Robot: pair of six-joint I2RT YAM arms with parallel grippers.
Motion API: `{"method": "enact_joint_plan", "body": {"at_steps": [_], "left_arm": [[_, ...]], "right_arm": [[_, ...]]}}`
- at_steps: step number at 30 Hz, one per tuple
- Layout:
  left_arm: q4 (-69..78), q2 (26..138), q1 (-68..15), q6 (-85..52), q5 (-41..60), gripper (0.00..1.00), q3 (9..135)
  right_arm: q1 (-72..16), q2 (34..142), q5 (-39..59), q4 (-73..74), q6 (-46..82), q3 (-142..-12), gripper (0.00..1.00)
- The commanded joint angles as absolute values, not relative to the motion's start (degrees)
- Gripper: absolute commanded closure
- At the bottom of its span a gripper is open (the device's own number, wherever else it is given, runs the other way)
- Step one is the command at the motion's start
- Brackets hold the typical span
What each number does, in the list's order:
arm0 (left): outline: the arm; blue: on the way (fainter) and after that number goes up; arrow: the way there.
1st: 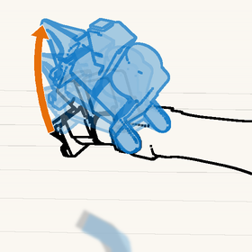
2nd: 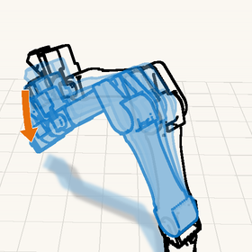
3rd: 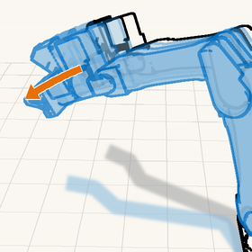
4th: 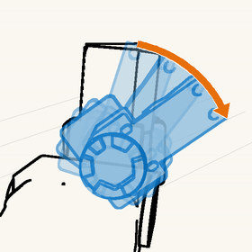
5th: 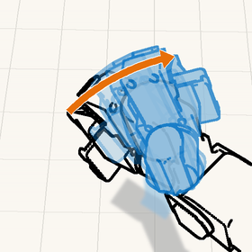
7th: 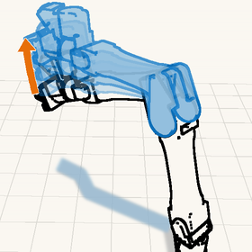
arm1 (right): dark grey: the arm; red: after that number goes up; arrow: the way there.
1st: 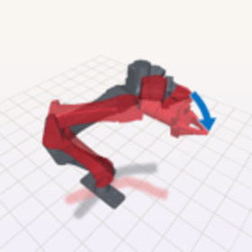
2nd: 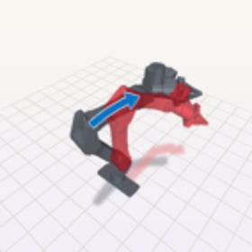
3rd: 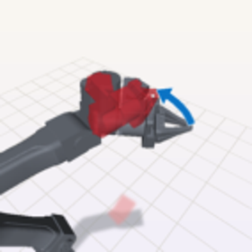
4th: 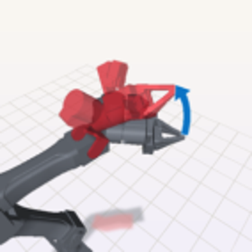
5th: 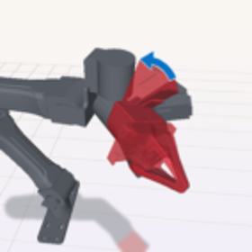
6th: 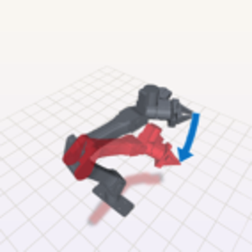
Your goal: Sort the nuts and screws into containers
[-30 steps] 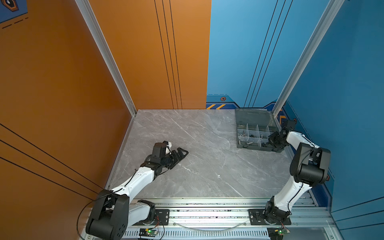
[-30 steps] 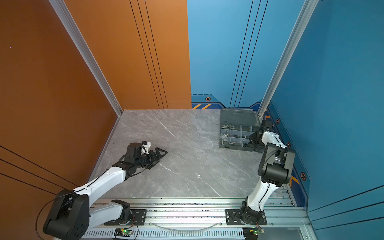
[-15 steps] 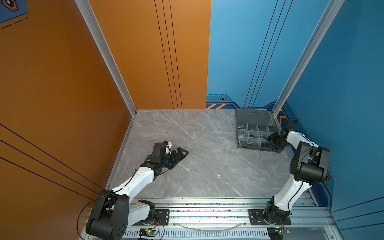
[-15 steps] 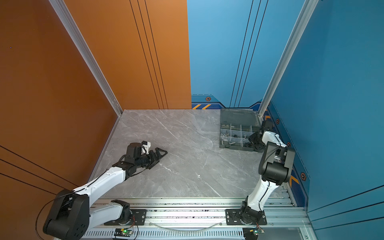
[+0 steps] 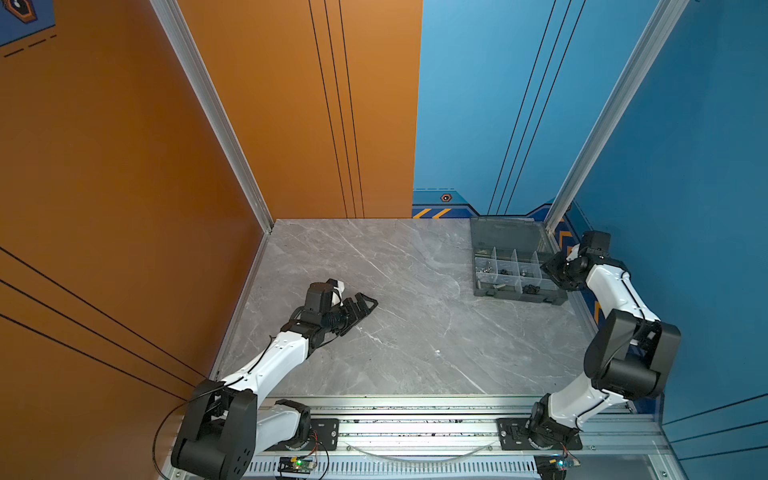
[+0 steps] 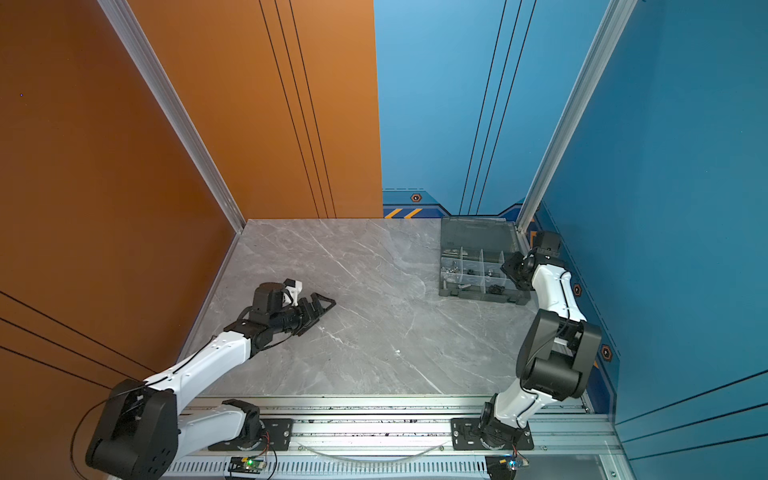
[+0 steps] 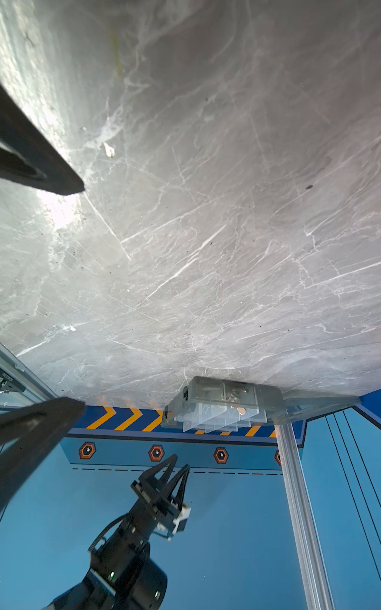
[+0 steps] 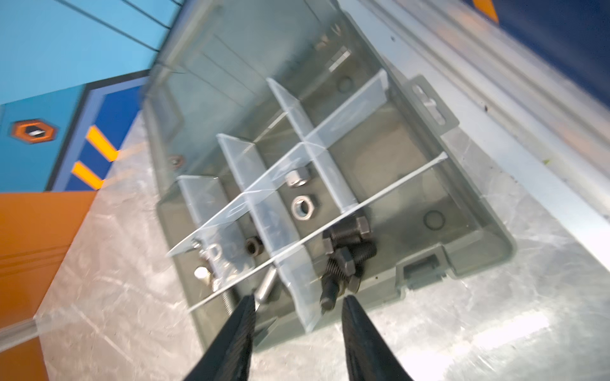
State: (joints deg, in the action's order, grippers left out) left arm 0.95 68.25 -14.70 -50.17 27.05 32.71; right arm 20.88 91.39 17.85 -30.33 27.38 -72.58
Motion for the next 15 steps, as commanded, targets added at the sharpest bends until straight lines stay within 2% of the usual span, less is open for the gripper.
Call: {"method": "enact_joint_plan", "body": {"at_steps": [1, 9, 15], "left_arm": [[-1.3, 68.3, -15.2, -47.7, 26.6, 0.02, 35.1], [-4.5, 69.0, -16.0, -44.9, 25.4, 0.02, 38.1], [-7.4, 69.3, -17.1, -41.4, 22.1, 0.02, 40.7]], "right_arm": [[19.9, 86.5, 19.7, -33.5, 19.8, -69.3, 0.53], [17.6, 75.1, 24.2, -26.9, 14.4, -59.6, 0.52], [9.7, 67.6, 23.8, -18.8, 10.7, -52.0, 0.5]]}}
